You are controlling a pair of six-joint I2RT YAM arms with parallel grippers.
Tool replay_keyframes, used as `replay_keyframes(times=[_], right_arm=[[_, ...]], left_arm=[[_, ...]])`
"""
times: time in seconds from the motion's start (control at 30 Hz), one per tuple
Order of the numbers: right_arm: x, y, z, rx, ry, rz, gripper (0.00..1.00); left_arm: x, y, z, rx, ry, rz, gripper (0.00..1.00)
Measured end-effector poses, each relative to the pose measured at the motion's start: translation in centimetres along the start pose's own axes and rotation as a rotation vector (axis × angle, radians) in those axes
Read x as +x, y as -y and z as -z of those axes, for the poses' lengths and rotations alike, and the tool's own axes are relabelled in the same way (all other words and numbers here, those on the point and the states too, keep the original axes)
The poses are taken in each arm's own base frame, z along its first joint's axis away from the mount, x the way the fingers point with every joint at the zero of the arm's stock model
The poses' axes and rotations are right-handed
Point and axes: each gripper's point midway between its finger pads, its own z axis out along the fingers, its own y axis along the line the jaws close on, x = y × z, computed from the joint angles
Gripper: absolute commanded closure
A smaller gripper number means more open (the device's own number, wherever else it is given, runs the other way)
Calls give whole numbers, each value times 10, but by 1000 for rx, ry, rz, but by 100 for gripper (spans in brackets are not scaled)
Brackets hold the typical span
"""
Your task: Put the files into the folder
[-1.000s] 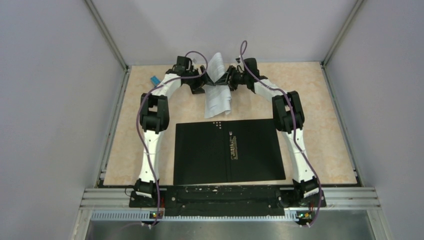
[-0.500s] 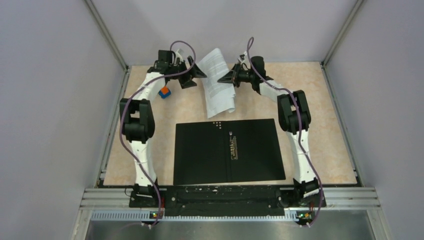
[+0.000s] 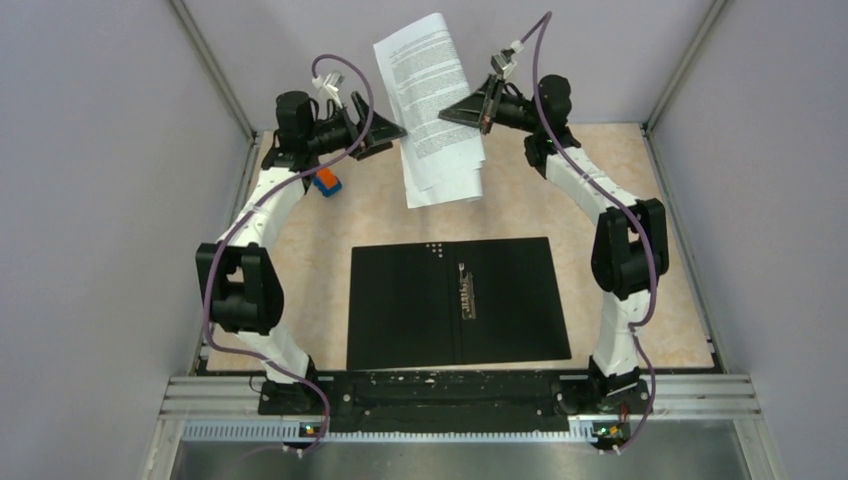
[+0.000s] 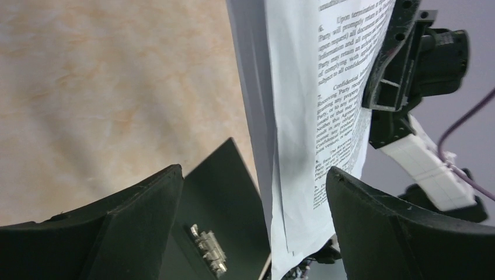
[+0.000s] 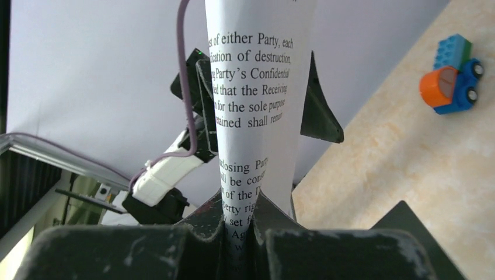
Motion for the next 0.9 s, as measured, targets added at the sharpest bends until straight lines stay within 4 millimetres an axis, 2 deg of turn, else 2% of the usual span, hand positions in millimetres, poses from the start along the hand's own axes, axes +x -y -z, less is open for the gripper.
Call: replay_keyframes(times=[0.07,0.17,0.3,0.37,0.6,0.9], right_arm=[[3,-20,0,-27,-6,20,95],[10,-39,-2,-57,-19,34,95],[17,-47,-7,-72,-36,30,95],[20,-47,-8,-71,-41,24,95],[26,-43,-6,-48,-49,1,95],[34,-54,2,-37,-55,40,95]], left_arm=[[-1,19,5,70,16,-11,2],[-3,46,12,163,37,-27,2],[-8,76,21,269,55,-46,6],[-9,86,24,306,60,-49,11],[-2,99,27,375,48,-18,32],[9,109,21,404,22,10,55]])
